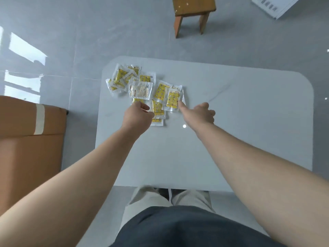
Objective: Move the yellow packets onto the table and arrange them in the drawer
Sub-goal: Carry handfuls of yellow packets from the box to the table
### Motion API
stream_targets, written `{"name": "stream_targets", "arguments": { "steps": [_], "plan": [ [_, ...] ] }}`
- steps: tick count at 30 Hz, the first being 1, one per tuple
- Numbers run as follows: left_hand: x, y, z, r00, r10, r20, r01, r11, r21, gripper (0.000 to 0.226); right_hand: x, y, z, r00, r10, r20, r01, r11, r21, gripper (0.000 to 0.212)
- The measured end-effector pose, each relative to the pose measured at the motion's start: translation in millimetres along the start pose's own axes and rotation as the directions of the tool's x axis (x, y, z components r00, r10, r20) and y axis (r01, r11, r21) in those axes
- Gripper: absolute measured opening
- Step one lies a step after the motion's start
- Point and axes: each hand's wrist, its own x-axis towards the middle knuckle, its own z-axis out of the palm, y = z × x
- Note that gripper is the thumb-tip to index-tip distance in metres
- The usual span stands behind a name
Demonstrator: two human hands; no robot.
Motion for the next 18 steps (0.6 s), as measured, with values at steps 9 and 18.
{"name": "stream_targets", "arguments": {
  "steps": [9,18],
  "plan": [
    [-91.2,27.1,-42.3,0.980,0.173,0.093,-0.181,0.980,0.081,0.011,-101.2,40.5,-60.3,0.998,-0.066,0.000,0.065,0.977,0.202,0.051],
    [-167.4,39.6,-46.4,0.962,0.274,0.010,-0.274,0.959,0.076,0.011,-155.1,51.5,-102.8,0.975,-0.221,0.038,0.195,0.919,0.343,0.043]
  ]
}}
